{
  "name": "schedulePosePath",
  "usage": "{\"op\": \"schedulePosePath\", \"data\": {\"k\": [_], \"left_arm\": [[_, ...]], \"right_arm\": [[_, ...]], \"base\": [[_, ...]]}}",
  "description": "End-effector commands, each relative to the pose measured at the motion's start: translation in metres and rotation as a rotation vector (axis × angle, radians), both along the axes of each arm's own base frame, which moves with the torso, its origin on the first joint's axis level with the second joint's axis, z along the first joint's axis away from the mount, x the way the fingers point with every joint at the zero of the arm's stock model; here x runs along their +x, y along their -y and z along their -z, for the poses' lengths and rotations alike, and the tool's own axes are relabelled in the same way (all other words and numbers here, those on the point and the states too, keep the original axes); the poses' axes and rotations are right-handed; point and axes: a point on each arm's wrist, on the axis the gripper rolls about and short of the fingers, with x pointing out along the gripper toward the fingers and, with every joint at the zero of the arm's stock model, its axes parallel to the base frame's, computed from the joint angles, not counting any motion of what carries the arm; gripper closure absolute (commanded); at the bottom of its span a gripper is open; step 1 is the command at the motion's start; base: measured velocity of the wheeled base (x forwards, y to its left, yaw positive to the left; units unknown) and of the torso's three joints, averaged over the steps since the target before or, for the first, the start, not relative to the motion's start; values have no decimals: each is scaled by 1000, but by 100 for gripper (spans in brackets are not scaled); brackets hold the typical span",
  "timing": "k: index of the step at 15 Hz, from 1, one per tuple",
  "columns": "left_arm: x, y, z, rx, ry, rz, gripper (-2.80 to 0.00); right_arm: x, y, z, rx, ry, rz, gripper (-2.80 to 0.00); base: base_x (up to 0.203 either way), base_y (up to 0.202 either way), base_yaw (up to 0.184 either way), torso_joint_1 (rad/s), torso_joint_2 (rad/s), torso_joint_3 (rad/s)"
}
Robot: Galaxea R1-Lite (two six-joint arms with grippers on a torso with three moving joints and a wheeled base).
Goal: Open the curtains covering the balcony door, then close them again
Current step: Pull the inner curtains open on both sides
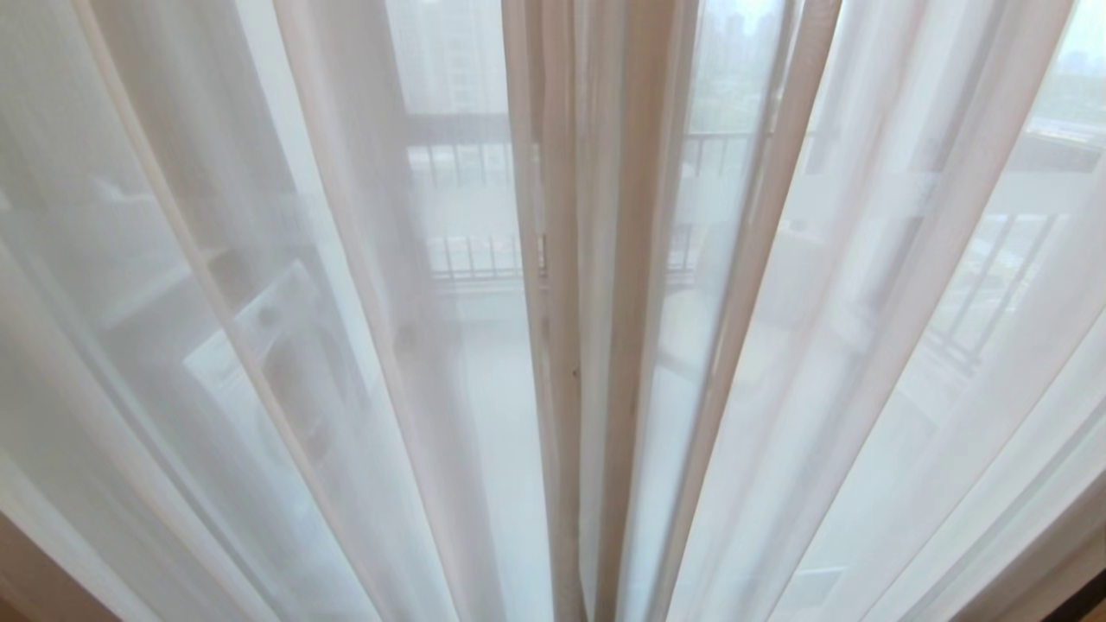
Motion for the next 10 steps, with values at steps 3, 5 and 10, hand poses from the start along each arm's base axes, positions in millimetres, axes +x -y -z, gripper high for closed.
{"op": "schedulePosePath", "data": {"k": [3,5,10], "left_arm": [[0,0,0,8,2,-1,0],[0,0,0,20,2,-2,0],[0,0,0,22,3,4,0]], "right_arm": [[0,0,0,-1,-1,0,0],[0,0,0,-1,-1,0,0],[0,0,0,1,-1,0,0]], "base": [[0,0,0,0,0,0],[0,0,0,0,0,0],[0,0,0,0,0,0]]}}
